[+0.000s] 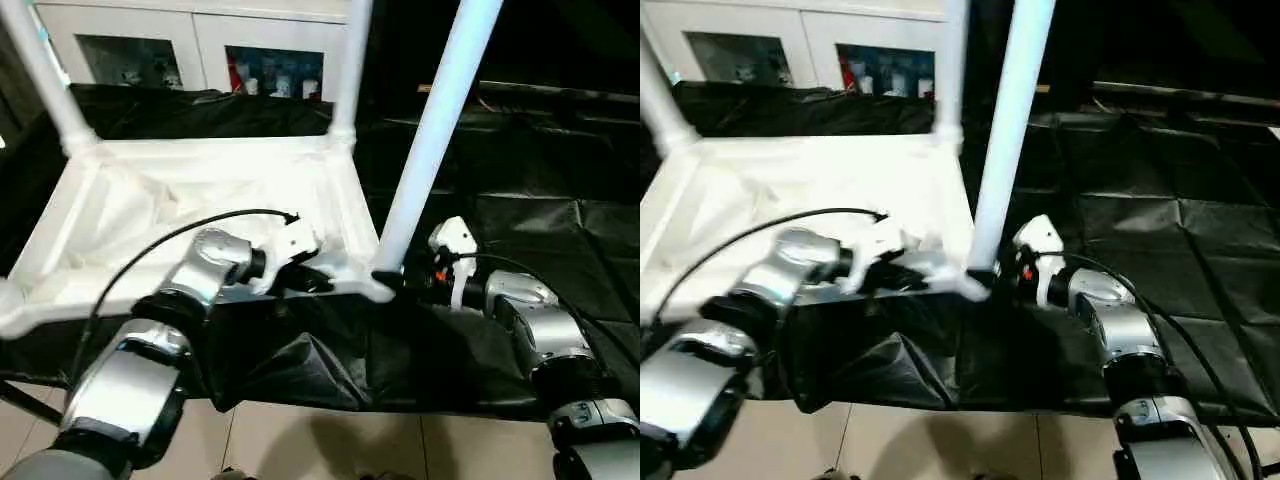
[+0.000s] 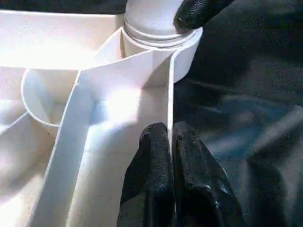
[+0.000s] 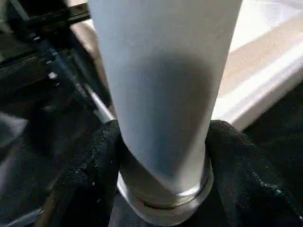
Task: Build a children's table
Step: Rotate leg to tighten
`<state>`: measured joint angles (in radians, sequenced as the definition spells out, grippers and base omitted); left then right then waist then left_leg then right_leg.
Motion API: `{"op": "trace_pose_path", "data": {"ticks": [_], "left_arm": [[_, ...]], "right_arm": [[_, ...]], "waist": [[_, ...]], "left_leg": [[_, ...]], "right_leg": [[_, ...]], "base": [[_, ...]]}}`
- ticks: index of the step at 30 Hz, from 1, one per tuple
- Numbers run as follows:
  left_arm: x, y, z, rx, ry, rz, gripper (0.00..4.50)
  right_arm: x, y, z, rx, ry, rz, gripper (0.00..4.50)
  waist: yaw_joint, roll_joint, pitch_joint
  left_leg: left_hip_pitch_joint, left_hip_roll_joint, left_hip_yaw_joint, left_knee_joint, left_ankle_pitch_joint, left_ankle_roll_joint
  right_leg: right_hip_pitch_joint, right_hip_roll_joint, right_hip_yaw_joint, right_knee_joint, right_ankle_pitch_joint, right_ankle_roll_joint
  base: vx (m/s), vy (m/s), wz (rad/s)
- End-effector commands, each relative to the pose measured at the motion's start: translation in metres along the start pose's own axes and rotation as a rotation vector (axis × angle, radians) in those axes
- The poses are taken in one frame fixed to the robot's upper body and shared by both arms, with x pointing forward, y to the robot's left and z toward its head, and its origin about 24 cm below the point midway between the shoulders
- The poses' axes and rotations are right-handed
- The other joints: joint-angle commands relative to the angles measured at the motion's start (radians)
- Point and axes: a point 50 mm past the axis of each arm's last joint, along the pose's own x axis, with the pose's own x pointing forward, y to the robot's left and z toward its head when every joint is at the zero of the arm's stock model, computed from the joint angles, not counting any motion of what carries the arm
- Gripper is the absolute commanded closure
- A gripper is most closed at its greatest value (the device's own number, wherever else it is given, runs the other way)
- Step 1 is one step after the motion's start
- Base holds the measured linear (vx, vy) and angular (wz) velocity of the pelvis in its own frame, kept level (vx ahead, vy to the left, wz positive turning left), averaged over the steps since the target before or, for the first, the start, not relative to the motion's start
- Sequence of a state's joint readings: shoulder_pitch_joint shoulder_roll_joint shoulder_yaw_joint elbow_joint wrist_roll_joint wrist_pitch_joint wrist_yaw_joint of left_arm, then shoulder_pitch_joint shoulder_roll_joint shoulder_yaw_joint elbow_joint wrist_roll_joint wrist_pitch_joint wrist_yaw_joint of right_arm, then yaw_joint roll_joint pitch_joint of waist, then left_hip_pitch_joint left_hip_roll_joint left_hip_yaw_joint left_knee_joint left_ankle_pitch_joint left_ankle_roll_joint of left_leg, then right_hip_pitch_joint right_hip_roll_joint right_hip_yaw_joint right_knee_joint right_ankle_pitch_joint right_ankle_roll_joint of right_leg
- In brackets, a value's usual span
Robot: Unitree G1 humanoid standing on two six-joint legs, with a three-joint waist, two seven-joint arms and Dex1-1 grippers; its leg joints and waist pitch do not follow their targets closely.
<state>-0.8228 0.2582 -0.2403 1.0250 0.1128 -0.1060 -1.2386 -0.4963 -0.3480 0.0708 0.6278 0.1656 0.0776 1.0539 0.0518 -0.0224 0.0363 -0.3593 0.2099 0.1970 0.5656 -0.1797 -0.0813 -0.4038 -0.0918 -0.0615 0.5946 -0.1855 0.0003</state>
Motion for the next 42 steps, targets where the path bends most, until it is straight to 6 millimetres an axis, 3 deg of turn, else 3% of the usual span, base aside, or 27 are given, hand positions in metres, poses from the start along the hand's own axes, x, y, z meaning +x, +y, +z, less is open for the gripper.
{"op": "trace_pose_path", "data": {"ticks": [1, 8, 12, 15, 18, 19, 21, 22, 24, 26, 27, 30, 31, 32, 35, 40, 42], "left_arm": [[0.005, -0.008, -0.007, -0.015, 0.011, -0.059, 4.50], [0.002, -0.009, -0.007, -0.020, -0.004, -0.085, 4.50], [0.011, -0.010, -0.005, -0.033, -0.018, -0.044, 4.50], [0.018, -0.007, -0.002, -0.046, -0.035, 0.024, 4.50], [0.034, -0.002, 0.008, -0.074, -0.059, 0.170, 4.50], [0.036, -0.002, 0.009, -0.077, -0.061, 0.186, 4.50], [0.046, -0.001, 0.015, -0.093, -0.064, 0.250, 4.50], [0.051, -0.001, 0.018, -0.100, -0.060, 0.277, 4.50], [0.059, -0.001, 0.022, -0.105, -0.052, 0.309, 4.50], [0.074, -0.008, 0.030, -0.101, -0.055, 0.305, 4.50], [0.081, -0.012, 0.034, -0.093, -0.056, 0.286, 4.50], [0.094, -0.022, 0.039, -0.043, -0.038, 0.233, 4.50], [0.094, -0.022, 0.039, -0.043, -0.038, 0.233, 4.50], [0.097, -0.025, 0.039, -0.030, -0.031, 0.220, 4.50], [0.097, -0.025, 0.038, -0.029, -0.027, 0.217, 4.50], [0.086, -0.020, 0.029, -0.027, 0.003, 0.200, 4.50], [0.067, -0.016, 0.014, -0.022, 0.035, 0.130, 4.50]], "right_arm": [[-0.001, 0.006, -0.007, 0.018, 0.035, 0.060, 1.71], [-0.001, 0.011, -0.007, 0.048, 0.025, 0.109, 2.16], [0.004, 0.016, -0.014, 0.085, 0.027, 0.098, 2.30], [0.008, 0.018, -0.018, 0.119, 0.033, 0.055, 2.32], [0.021, 0.012, -0.030, 0.183, 0.062, -0.171, 2.37], [0.023, 0.011, -0.031, 0.188, 0.062, -0.201, 2.40], [0.030, 0.008, -0.034, 0.231, 0.054, -0.326, 2.45], [0.034, 0.007, -0.036, 0.265, 0.055, -0.385, 2.46], [0.039, 0.005, -0.038, 0.300, 0.066, -0.488, 2.48], [0.046, 0.001, -0.037, 0.387, 0.040, -0.610, 2.49], [0.050, 0.001, -0.034, 0.407, 0.024, -0.644, 2.49], [0.063, 0.008, -0.024, 0.343, -0.001, -0.598, 2.49], [0.063, 0.008, -0.024, 0.343, -0.001, -0.598, 2.49], [0.067, 0.011, -0.020, 0.309, -0.011, -0.570, 2.14], [0.069, 0.012, -0.017, 0.297, -0.023, -0.550, 1.77], [0.063, 0.010, -0.012, 0.208, -0.033, -0.451, 1.45], [0.040, 0.008, -0.009, 0.118, -0.027, -0.248, 1.45]], "waist": [[0.010, -0.004, -0.055], [0.017, -0.007, -0.054], [0.018, -0.007, -0.055], [0.018, -0.006, -0.050], [0.009, -0.008, -0.044], [0.005, -0.008, -0.043], [0.002, -0.010, -0.043], [-0.002, -0.006, -0.042], [-0.005, -0.009, -0.042], [-0.008, -0.001, -0.043], [-0.011, -0.003, -0.044], [-0.014, 0.002, -0.045], [-0.014, 0.000, -0.045], [-0.015, -0.001, -0.045], [-0.015, -0.001, -0.046], [-0.010, -0.001, -0.048], [-0.005, -0.005, -0.047]], "left_leg": [[0.005, 0.028, -0.002, -0.051, -0.165, 0.118], [0.005, 0.028, -0.003, -0.052, -0.167, 0.099], [0.004, 0.027, -0.003, -0.051, -0.156, 0.099], [0.006, 0.027, -0.003, -0.055, -0.185, 0.088], [0.010, 0.023, -0.008, -0.062, -0.257, 0.046], [0.012, 0.020, -0.012, -0.065, -0.283, 0.027], [0.016, 0.019, -0.014, -0.066, -0.297, 0.018], [0.017, 0.019, -0.013, -0.066, -0.301, 0.015], [0.015, 0.016, -0.016, -0.068, -0.310, 0.011], [0.016, 0.016, -0.016, -0.068, -0.316, 0.013], [0.013, 0.016, -0.016, -0.069, -0.317, 0.014], [0.013, 0.016, -0.016, -0.070, -0.328, 0.018], [0.014, 0.015, -0.015, -0.069, -0.333, 0.018], [0.011, 0.015, -0.016, -0.070, -0.333, 0.023], [0.012, 0.015, -0.015, -0.069, -0.336, 0.029], [0.008, 0.016, -0.013, -0.067, -0.303, 0.045], [0.008, 0.014, -0.013, -0.066, -0.298, 0.056]], "right_leg": [[0.053, -0.046, 0.034, -0.052, -0.051, -0.300], [0.054, -0.049, 0.035, -0.054, -0.082, -0.286], [0.056, -0.048, 0.035, -0.053, -0.070, -0.282], [0.051, -0.048, 0.035, -0.061, -0.123, -0.272], [0.046, -0.052, 0.037, -0.077, -0.274, -0.233], [0.045, -0.053, 0.037, -0.084, -0.351, -0.205], [0.041, -0.053, 0.038, -0.093, -0.410, -0.176], [0.035, -0.051, 0.041, -0.094, -0.409, -0.173], [0.037, -0.049, 0.038, -0.097, -0.440, -0.155], [0.034, -0.049, 0.039, -0.100, -0.432, -0.150], [0.035, -0.048, 0.038, -0.099, -0.419, -0.151], [0.033, -0.046, 0.038, -0.101, -0.395, -0.153], [0.033, -0.045, 0.038, -0.100, -0.381, -0.156], [0.036, -0.044, 0.038, -0.098, -0.372, -0.158], [0.035, -0.045, 0.038, -0.098, -0.367, -0.163], [0.041, -0.046, 0.039, -0.091, -0.299, -0.184], [0.046, -0.046, 0.036, -0.094, -0.312, -0.181]], "base": [[0.000, 0.000, 0.00], [0.000, 0.000, 0.00], [0.000, 0.000, 0.00], [0.000, 0.000, 0.00], [0.000, 0.000, 0.00], [0.000, 0.000, 0.00], [0.000, 0.000, 0.00], [0.000, 0.000, 0.00], [0.000, 0.000, 0.00], [0.000, 0.000, 0.00], [0.000, 0.000, 0.00], [0.000, 0.000, 0.00], [0.000, 0.000, 0.00], [0.000, 0.000, 0.00], [0.000, 0.000, 0.00], [0.000, 0.000, 0.00], [0.000, 0.000, 0.00]]}}
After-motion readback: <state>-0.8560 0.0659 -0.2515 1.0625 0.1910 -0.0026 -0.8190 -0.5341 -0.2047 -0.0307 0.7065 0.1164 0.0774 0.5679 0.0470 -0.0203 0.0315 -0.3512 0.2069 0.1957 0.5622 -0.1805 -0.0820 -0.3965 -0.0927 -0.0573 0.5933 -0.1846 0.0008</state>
